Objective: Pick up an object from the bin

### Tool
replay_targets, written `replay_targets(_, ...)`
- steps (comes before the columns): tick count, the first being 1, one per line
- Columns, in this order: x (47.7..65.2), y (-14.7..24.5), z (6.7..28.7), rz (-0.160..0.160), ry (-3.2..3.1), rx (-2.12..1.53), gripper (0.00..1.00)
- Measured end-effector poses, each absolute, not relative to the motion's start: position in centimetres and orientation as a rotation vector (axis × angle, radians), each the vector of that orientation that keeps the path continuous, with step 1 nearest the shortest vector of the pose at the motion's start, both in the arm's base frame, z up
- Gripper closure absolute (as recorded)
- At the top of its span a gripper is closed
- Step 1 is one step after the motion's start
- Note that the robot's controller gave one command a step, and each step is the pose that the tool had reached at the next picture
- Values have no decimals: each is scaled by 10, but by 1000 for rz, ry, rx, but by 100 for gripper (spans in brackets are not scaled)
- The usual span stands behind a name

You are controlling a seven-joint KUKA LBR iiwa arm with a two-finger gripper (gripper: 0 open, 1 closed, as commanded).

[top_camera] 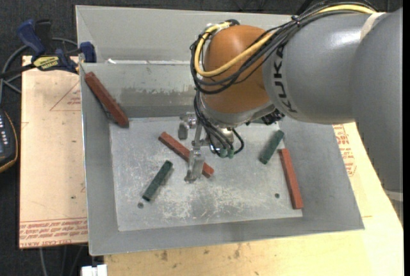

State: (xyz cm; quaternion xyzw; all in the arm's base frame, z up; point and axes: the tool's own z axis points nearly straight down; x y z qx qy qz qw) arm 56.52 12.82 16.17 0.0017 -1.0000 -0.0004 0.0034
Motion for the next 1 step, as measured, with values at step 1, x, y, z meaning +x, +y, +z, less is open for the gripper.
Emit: replay_targets(1, 583, 111, 68, -2, -3125, -316, 0)
